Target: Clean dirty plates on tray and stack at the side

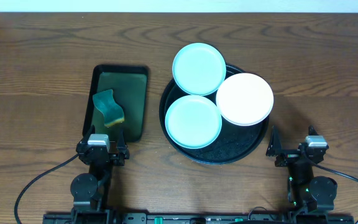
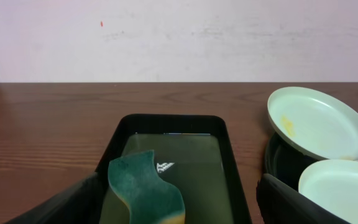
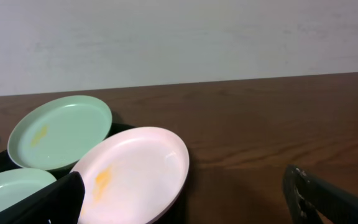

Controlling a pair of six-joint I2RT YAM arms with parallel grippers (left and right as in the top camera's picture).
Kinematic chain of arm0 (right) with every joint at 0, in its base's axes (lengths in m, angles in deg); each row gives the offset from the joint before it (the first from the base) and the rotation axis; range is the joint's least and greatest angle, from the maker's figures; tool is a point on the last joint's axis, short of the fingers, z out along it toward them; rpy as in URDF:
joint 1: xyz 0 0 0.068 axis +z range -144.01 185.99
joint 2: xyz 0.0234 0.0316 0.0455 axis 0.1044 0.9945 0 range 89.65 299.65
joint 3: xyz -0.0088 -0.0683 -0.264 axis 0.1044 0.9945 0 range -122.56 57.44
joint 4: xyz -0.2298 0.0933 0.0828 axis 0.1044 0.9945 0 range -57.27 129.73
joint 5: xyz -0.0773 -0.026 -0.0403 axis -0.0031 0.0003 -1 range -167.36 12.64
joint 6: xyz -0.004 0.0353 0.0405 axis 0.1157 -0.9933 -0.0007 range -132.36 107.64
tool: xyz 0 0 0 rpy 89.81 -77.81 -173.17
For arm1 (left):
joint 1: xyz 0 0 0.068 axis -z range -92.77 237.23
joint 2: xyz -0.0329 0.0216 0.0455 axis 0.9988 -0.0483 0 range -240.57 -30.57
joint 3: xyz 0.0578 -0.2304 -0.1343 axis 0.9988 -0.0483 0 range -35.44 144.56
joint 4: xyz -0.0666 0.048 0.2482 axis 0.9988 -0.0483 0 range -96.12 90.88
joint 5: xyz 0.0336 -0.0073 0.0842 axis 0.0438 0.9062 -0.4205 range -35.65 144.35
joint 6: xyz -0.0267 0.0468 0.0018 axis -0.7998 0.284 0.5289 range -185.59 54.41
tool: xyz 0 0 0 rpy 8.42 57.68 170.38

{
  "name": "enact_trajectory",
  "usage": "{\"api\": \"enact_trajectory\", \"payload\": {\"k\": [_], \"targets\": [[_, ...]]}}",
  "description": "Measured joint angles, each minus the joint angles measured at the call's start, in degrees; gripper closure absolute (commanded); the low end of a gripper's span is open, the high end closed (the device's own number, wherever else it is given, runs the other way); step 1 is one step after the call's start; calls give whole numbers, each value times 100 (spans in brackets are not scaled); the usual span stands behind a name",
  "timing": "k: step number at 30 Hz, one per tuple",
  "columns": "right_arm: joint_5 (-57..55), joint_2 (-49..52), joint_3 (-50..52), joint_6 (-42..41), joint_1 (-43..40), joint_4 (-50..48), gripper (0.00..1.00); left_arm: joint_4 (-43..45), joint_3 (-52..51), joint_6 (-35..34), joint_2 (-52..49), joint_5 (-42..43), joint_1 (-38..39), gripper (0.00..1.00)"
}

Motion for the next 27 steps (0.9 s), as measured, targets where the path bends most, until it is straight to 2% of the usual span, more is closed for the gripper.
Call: {"api": "enact_trajectory", "payload": {"k": [9,13,17,20,23,25,27], "targets": [[0,0,0,0,0,0,1,46,0,-74,0,94,0,20],[0,0,0,-2,0,2,1,251,-2,-678,0,1071,0,21],[-2,0,0,0,0,2,1,1091,-24,-1346,0,2297,0,21],[0,2,0,0,0,-2,1,2017,-26,-1628,-20,2750,0,21],[-2,2,0,-2,0,2,1,3467,-17,-1827,-2,3027,0,21],[-2,2,0,0,0,0,1,3932,-15,-1884,2,3023,0,21],[-2,2,0,-2,0,2,1,3971,-13,-1945,0,2896,0,20]]}}
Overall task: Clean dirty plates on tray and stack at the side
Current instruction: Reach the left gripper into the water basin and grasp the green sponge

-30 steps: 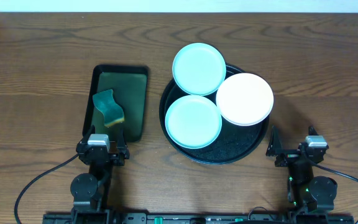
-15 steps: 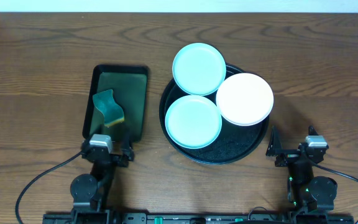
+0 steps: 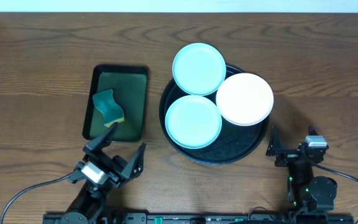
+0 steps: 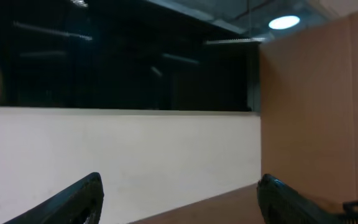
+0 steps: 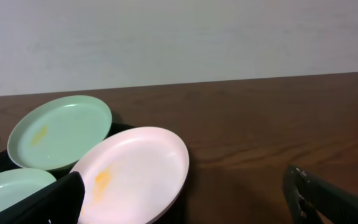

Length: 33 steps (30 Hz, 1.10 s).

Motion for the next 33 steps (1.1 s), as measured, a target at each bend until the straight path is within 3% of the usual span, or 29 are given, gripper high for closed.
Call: {"api": "enact_trajectory", "payload": {"k": [4,10,15,18,23,27,33], "targets": [[0,0,0,2,0,0,1,-673,313,24,-164,-612,2,21],[-2,0,0,2,0,4,1,-4444,2900,651,-2033,-1375,0,21],[-2,0,0,2,0,-4,1,-6524,5016,1215,-4142,-1233,0,21],[0,0,0,2,0,0,1,-6859,5661,1207,-5038,-1318,7,21],[0,0,0,2,0,2,1,-7617,6365,225,-6286,-2378,4,20],[-2,0,0,2,0,0,1,-7775,6446,-542,-6946,-3161,-9,21],[0,0,0,2,0,0,1,-7862,6446,-1143,-7713,-3604,-35,21]]}}
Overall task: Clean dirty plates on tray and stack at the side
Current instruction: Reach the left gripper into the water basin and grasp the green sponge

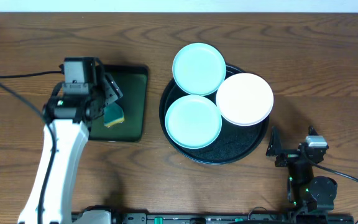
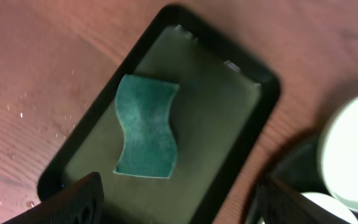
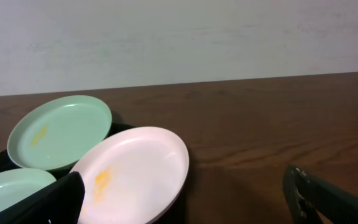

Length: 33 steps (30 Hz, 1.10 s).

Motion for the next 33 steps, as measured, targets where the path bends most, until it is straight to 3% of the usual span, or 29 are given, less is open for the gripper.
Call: {"api": "enact_trajectory", "payload": {"k": [10,20,27,29,33], "targets": [[-2,0,0,0,0,2,1,339,0,-695,-1711,-146,-461,21],[-2,0,0,0,0,0,1,501,2,-693,-2682,-92,-470,21],[-2,0,0,0,0,0,1,688,2,-363,-2804,197,-470,23],[0,0,0,0,0,0,1,756,2,-251,-2852,240,-470,29],[0,0,0,0,0,2,1,918,2,9,-3005,284,-470,67]]}}
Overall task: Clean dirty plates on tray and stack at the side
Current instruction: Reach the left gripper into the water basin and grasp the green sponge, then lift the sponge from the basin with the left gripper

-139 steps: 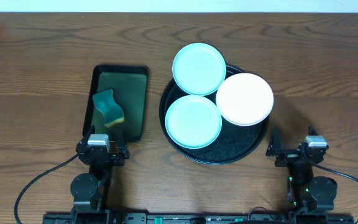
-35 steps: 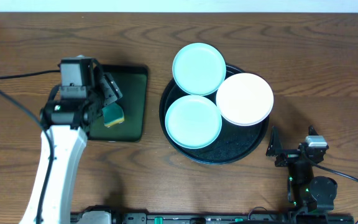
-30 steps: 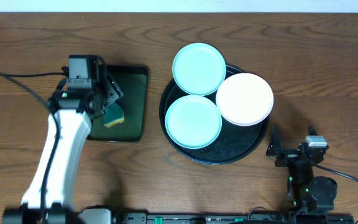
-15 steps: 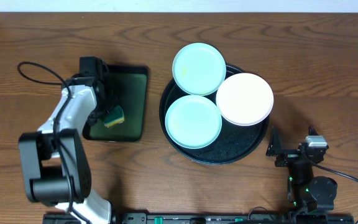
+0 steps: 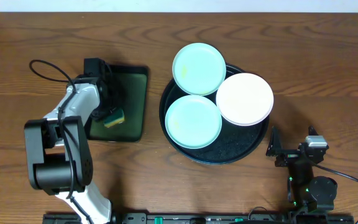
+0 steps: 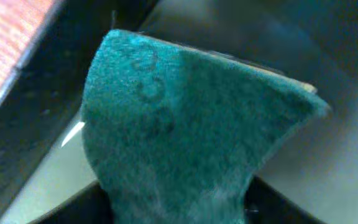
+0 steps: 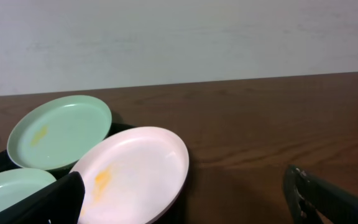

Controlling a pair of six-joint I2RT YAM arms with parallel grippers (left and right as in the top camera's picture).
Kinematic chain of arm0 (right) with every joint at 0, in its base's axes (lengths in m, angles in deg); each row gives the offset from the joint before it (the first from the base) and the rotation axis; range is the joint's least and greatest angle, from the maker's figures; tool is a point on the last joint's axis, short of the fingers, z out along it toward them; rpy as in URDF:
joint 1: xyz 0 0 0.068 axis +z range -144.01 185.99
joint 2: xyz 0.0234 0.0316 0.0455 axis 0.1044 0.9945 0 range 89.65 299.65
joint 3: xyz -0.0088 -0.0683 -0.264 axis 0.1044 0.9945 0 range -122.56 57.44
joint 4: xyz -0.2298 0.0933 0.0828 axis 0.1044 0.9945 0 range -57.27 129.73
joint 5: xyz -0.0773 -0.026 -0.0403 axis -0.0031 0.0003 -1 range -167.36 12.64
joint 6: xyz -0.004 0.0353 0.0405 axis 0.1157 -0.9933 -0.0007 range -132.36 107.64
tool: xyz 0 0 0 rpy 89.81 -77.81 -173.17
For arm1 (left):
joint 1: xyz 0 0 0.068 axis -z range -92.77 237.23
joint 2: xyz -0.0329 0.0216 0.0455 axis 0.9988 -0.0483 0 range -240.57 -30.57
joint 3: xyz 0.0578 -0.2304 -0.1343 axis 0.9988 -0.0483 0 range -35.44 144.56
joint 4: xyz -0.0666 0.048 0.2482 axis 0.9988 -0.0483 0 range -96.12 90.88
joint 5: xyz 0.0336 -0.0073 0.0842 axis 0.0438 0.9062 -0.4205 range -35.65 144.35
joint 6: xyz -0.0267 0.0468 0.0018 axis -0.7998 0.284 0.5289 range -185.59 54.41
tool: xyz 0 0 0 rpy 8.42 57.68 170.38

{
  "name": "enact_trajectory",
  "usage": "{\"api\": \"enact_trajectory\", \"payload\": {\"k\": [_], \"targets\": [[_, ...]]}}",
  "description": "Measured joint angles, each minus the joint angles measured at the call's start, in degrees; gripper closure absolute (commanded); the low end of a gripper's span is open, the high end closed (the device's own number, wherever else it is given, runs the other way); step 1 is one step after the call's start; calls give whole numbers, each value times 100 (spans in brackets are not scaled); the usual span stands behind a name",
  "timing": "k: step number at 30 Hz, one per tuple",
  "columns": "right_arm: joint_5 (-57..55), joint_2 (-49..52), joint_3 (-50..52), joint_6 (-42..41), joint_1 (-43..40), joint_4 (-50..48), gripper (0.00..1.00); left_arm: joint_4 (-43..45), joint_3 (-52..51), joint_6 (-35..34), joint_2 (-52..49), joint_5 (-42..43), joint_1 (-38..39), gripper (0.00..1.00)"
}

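Two mint-green plates (image 5: 199,68) (image 5: 193,121) and a pinkish-white plate (image 5: 245,98) lie on the round black tray (image 5: 229,152). The right wrist view shows yellow smears on the far green plate (image 7: 59,132) and the pink plate (image 7: 132,171). A green sponge (image 5: 113,116) with a yellow underside lies in the small rectangular tray (image 5: 134,81). My left gripper (image 5: 106,104) is down on it, and the sponge (image 6: 191,124) fills the gap between the spread fingers of my left gripper (image 6: 179,208). At the table's front right my right gripper (image 5: 289,148) rests open and holds nothing.
A thin film of liquid covers the floor of the small tray (image 6: 334,155), whose dark rim (image 6: 36,106) runs beside the sponge. Bare wooden table (image 5: 328,74) lies right of the round tray. The left arm's cable (image 5: 45,67) loops over the table on the left.
My left gripper was above the small tray with the whole sponge below it. Now it is down in the tray with its fingers on either side of the sponge. The right arm has not moved.
Both arms rested at the front edge, grippers open, the sponge in the small tray. Then the left arm had lifted, its camera pointing off the table. Then it hung over the small tray, and now its fingers straddle the sponge. Plates and right arm stayed put.
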Motion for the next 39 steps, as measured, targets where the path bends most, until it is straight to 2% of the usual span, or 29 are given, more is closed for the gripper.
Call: {"api": "enact_trajectory", "payload": {"k": [1,3,5,10,13,21,24,28,32,36,39], "targets": [[-2,0,0,0,0,-2,1,-2,0,31,-24,-35,2,76],[-2,0,0,0,0,-2,1,-13,0,87,-24,-48,-11,87],[-2,0,0,0,0,-2,1,-13,0,151,-24,-66,-9,92],[-2,0,0,0,0,0,1,-240,0,186,105,-39,-4,93],[0,0,0,0,0,-2,1,-417,0,186,514,-13,-4,93],[-2,0,0,0,0,0,1,-509,22,186,2767,66,17,93],[-2,0,0,0,0,-2,1,-452,96,186,3187,37,96,92],[0,0,0,0,0,0,1,42,-31,186,2997,-221,229,92],[-2,0,0,0,0,-2,1,538,-527,188,1906,-385,238,93],[0,0,0,0,0,-2,1,170,-640,188,1115,-402,238,93],[0,0,0,0,0,-2,1,-271,-518,192,1370,-210,238,93]]}}
